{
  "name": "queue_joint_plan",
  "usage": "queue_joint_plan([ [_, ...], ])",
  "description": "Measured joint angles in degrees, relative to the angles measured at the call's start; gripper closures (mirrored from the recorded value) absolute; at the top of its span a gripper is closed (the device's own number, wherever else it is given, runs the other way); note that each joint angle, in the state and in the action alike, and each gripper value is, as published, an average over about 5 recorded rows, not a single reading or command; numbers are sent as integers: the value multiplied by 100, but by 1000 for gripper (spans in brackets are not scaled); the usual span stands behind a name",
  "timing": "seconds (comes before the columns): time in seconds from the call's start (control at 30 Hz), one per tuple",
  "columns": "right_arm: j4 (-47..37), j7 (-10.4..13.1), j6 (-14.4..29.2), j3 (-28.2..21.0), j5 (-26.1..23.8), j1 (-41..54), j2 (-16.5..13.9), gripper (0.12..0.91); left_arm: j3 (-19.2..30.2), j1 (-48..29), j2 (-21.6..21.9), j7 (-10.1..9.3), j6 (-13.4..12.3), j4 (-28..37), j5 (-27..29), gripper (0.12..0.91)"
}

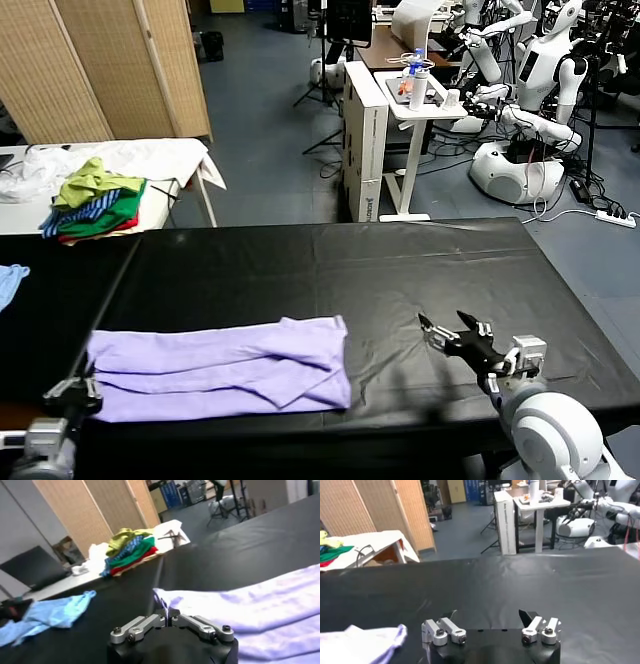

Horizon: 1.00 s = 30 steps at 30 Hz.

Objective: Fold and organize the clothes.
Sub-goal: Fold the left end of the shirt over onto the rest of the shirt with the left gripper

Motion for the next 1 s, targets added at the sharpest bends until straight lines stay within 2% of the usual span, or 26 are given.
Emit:
queue_joint_plan([
  [0.17, 45, -125, 135, 179, -95, -236, 4, 118, 431, -69, -286, -206, 275, -520, -373, 863],
  [0.37, 86, -230, 211, 390, -383, -605, 89, 118, 1446, -309, -793, -469, 532, -1003, -845, 863],
  [0.7, 90, -276, 249, 377, -789, -956, 243, 118, 2934, -903, -1356, -513, 565, -809, -1036, 863],
  [1.0, -19, -284, 251, 297, -946, -995, 331, 118, 3679, -1306, -1621, -527, 573, -481, -1103, 863],
])
